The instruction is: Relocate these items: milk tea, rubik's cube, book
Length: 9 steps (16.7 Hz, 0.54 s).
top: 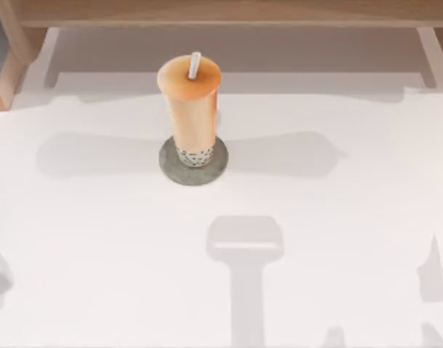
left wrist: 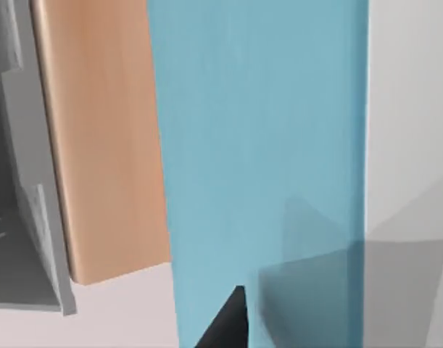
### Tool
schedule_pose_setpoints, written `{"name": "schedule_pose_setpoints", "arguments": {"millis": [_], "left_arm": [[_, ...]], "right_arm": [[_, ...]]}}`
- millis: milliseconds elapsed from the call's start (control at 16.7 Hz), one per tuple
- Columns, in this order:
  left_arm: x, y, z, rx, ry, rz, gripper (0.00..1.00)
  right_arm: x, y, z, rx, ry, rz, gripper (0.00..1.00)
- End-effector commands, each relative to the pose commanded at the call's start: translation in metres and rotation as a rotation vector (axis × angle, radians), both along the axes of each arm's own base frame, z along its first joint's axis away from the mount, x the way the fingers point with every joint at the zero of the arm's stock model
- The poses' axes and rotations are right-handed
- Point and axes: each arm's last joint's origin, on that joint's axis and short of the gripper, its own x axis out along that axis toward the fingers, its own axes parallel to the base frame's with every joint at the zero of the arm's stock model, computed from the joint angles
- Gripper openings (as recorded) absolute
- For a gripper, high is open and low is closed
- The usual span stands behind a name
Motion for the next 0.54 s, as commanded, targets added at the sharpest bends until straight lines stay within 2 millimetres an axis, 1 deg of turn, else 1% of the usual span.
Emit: {"name": "schedule_pose_setpoints", "arguments": {"millis": [180, 240, 540], "left_arm": [[0.0000, 0.0000, 0.0000, 0.000, 0.000, 0.000, 0.98], [0.0000, 0.0000, 0.0000, 0.000, 0.000, 0.000, 1.00], [0.0000, 0.0000, 0.0000, 0.000, 0.000, 0.000, 1.00]], "right_arm": [[0.0000, 0.0000, 0.0000, 0.000, 0.000, 0.000, 1.00], [0.0000, 0.0000, 0.0000, 0.000, 0.000, 0.000, 1.00], [0.0000, 0.0000, 0.0000, 0.000, 0.000, 0.000, 1.00]]}}
